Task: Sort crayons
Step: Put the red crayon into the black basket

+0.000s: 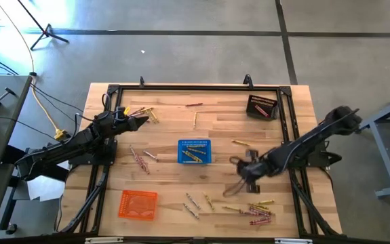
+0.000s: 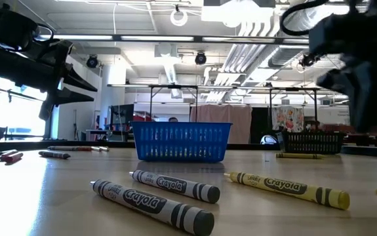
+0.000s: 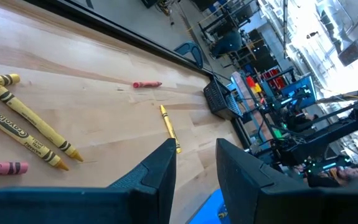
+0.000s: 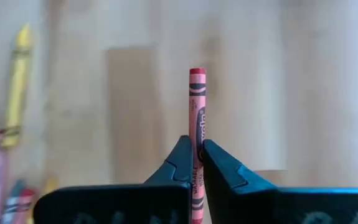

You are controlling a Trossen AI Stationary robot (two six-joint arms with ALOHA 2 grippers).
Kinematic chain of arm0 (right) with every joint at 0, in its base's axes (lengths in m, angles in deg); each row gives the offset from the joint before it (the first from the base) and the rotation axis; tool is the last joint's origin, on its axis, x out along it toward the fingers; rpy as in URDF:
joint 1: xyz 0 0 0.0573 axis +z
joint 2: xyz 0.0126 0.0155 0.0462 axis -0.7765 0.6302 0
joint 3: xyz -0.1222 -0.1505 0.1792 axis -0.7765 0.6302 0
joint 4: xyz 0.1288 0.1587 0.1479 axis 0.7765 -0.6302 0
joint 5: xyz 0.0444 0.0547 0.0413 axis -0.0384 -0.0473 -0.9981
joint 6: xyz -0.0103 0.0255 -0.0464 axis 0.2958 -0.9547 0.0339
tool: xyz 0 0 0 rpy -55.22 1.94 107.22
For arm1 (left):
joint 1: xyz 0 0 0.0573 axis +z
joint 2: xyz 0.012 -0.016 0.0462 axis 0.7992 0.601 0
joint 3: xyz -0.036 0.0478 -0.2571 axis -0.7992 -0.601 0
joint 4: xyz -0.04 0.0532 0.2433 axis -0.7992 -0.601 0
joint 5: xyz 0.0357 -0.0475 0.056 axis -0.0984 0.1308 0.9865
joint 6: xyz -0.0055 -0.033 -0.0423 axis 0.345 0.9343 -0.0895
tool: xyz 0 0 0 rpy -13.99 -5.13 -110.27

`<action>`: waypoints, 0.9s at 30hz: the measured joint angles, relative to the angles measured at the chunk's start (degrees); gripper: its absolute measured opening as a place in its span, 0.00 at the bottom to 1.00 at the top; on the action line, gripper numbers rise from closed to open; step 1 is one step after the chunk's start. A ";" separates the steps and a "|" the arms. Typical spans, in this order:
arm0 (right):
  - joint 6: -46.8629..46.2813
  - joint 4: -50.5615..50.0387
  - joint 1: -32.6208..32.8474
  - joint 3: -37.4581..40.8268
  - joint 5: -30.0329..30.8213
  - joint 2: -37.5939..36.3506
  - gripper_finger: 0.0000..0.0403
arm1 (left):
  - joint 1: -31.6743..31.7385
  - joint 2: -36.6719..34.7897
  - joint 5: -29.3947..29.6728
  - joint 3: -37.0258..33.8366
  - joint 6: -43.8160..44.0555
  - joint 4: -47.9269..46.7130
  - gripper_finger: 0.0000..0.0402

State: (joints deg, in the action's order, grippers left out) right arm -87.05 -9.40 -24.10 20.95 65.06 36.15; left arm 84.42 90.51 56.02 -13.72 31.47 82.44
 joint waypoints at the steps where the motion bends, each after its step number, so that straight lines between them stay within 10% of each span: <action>1: 1.21 -1.81 -1.45 0.00 0.56 -1.65 0.01 | 0.01 0.00 0.02 0.00 -0.01 0.00 0.25; 14: 34.72 -4.75 -36.41 -0.04 -1.16 -16.82 0.02 | 0.02 0.00 0.02 0.00 0.00 -0.02 0.25; 27: 49.77 13.92 -68.49 -0.20 -15.95 -12.67 0.02 | 0.02 0.00 0.00 0.00 0.00 -0.01 0.25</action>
State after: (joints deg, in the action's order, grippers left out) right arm -37.28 4.52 -92.58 20.75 49.10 23.48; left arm 84.43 90.51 56.01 -13.72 31.47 82.43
